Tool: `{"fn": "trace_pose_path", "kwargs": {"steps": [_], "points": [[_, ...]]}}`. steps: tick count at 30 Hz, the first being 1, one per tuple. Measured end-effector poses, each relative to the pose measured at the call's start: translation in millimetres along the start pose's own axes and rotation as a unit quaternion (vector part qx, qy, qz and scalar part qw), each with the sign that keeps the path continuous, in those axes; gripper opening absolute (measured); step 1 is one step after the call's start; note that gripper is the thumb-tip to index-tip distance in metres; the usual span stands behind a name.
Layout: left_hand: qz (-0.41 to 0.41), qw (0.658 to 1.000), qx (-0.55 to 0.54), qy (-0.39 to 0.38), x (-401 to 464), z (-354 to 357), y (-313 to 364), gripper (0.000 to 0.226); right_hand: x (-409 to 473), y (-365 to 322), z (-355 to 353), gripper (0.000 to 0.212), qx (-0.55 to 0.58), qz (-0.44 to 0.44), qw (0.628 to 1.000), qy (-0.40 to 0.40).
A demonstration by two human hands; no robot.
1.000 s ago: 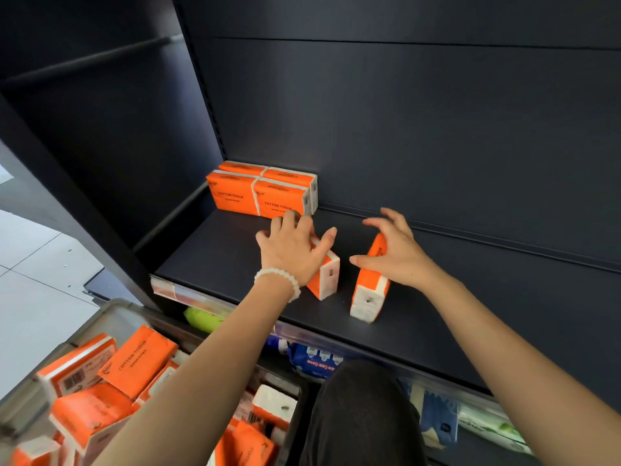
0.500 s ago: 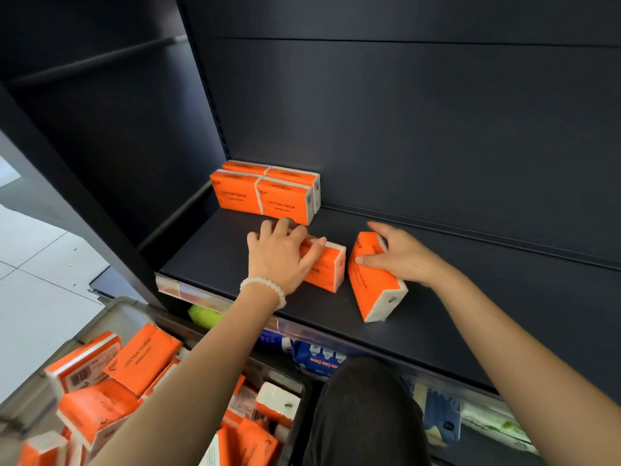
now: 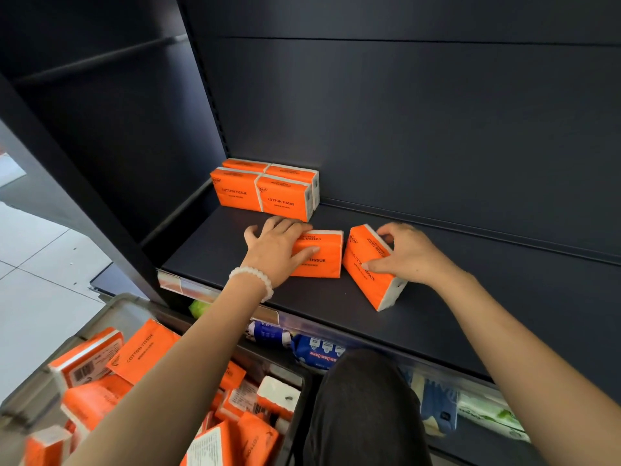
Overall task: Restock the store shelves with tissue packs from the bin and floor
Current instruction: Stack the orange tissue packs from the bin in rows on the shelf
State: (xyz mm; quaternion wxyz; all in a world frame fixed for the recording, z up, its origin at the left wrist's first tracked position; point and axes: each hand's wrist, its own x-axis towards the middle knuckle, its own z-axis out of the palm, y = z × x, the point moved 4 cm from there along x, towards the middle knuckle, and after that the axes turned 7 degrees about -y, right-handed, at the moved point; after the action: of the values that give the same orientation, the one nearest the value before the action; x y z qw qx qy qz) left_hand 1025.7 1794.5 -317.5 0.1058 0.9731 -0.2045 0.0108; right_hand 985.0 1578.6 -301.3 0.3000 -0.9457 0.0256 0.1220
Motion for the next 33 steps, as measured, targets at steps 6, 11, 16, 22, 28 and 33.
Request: {"fn": "trace_pose_path", "kwargs": {"steps": [6,11,16,22,28,33], "points": [[0.008,1.000,0.009,-0.019,4,-8,3,0.049,-3,-2,-4,0.053,0.010,-0.014,1.000,0.011],[-0.017,0.999,0.039,-0.032,1,-16,-12,0.046,4,-8,1,0.049,0.014,-0.055,0.998,0.026],[-0.029,0.996,0.077,-0.034,-1,-25,-41,0.040,19,-19,11,0.058,0.019,-0.060,0.997,0.038],[-0.069,0.992,0.108,-0.015,13,-46,-100,0.039,54,-60,19,0.062,0.007,-0.106,0.992,0.069],[-0.068,0.995,0.073,-0.012,48,-56,-150,0.040,97,-106,36,0.054,-0.088,-0.163,0.976,0.116],[-0.054,0.997,0.057,0.018,74,-45,-172,0.041,129,-124,50,0.053,-0.113,-0.173,0.969,0.135]]}}
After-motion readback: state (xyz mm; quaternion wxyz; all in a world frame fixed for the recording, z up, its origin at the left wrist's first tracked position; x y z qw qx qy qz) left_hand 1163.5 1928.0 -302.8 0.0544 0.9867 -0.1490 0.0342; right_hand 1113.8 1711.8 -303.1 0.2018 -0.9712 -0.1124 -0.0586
